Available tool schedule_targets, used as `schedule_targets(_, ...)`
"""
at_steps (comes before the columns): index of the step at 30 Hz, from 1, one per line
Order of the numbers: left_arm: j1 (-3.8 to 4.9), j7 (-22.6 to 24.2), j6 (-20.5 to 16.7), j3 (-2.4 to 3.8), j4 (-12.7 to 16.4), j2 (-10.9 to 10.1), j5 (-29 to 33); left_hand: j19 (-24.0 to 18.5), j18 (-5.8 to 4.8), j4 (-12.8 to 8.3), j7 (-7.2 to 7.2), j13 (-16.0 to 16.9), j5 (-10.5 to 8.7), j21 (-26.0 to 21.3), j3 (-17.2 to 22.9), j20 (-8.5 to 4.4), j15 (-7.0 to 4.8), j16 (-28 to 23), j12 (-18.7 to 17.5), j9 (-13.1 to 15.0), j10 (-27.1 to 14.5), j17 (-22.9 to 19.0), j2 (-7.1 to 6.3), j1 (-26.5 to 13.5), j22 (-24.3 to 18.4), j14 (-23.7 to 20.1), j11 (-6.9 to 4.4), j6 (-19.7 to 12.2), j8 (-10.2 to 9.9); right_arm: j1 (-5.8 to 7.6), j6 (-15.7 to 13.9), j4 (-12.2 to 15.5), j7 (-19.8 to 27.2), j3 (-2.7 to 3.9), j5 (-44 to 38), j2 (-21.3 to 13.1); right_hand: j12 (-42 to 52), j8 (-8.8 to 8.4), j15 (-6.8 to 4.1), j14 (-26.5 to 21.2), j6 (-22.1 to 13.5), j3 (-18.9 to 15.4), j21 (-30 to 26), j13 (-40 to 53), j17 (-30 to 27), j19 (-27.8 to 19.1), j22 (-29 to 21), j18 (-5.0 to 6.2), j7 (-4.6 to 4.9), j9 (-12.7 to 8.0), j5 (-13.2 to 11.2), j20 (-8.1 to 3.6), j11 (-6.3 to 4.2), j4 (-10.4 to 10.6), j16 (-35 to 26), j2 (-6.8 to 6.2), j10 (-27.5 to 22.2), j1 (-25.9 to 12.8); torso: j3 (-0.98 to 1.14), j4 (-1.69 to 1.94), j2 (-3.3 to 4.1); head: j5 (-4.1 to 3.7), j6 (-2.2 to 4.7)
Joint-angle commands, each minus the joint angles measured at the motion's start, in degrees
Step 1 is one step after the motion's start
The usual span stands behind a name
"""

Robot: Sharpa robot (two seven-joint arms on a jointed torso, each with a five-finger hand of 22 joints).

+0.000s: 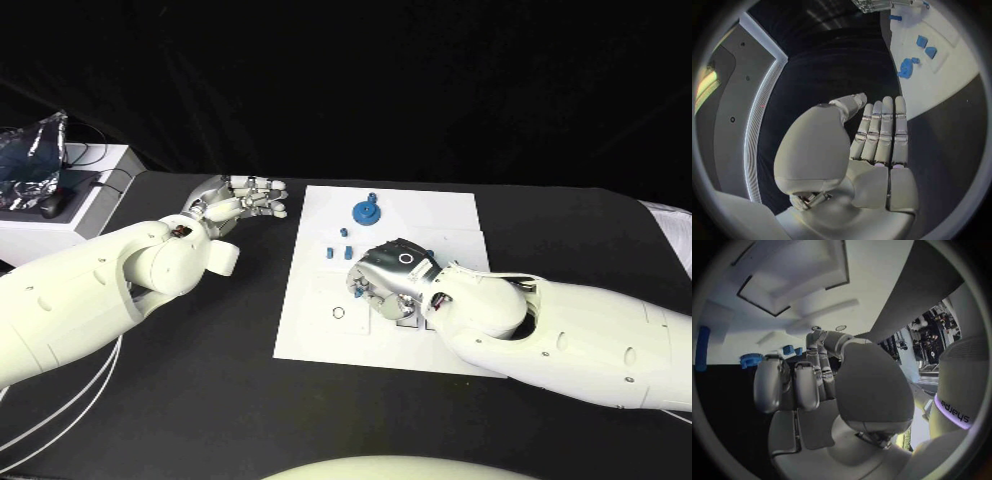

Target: Assemble the parts on the task board

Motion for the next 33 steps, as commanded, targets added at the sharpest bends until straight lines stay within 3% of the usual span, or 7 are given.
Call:
schedule_targets(1, 0.03, 0.01, 1.17, 0.04, 0.05, 0.07, 0.26, -0.34, -0.26, -0.19, 0.25, -0.02, -0.04, -0.36, -0.05, 0.05, 0.15, -0.38, -0.39, -0.05, -0.52, -0.06, 0.03, -0.17, -0.1, -0.16, 0.0, -0.08, 0.32, -0.1, 0.26, 0.03, -0.79, -0.07, -1.22, -0.04, 0.09, 0.21, -0.34, 2.12, 0.4, 0.33, 0.21, 0.05, 0.06, 1.0, 7.98, -0.97, 0.22, 0.05, 0.38, -0.3, 0.13, -0.06, 0.25, 0.28, 0.41, -0.18, -0.04, 0.02, -0.03, -0.02, -0.05)
schedule_targets(21, 0.03, -0.07, 1.32, 0.04, 0.0, 0.06, 0.26, -0.42, -0.27, -0.2, 0.25, -0.02, -0.04, -0.48, -0.04, 0.08, 0.19, -0.53, -0.41, -0.08, -0.56, -0.1, 0.06, -0.18, -0.15, -0.25, 0.01, -0.08, 0.35, -0.1, -0.38, 0.45, -1.36, -0.06, -2.22, -0.23, 0.06, 0.22, -0.34, 2.12, 0.4, 0.4, 0.25, 0.02, 0.07, 1.01, 8.02, -0.98, 0.22, 0.09, 0.39, -0.3, 0.13, -0.17, 0.28, 0.29, 0.47, -0.22, -0.04, -0.02, -0.05, 0.06, -0.21)
schedule_targets(33, 0.03, -0.13, 1.35, 0.04, 0.05, 0.03, 0.26, -0.45, -0.27, -0.21, 0.25, -0.01, -0.04, -0.54, -0.04, 0.1, 0.2, -0.6, -0.42, -0.09, -0.58, -0.12, 0.07, -0.19, -0.17, -0.28, 0.02, -0.08, 0.38, -0.1, 0.93, 0.11, -1.31, -0.06, -2.27, -0.06, 0.04, 0.24, -0.34, 2.11, 0.41, 0.44, 0.37, 0.01, 0.03, 1.05, 8.08, -1.0, 0.23, 0.12, 0.4, -0.3, 0.13, -0.25, 0.27, 0.28, 0.5, -0.24, -0.08, 0.01, 0.0, -0.05, -0.28)
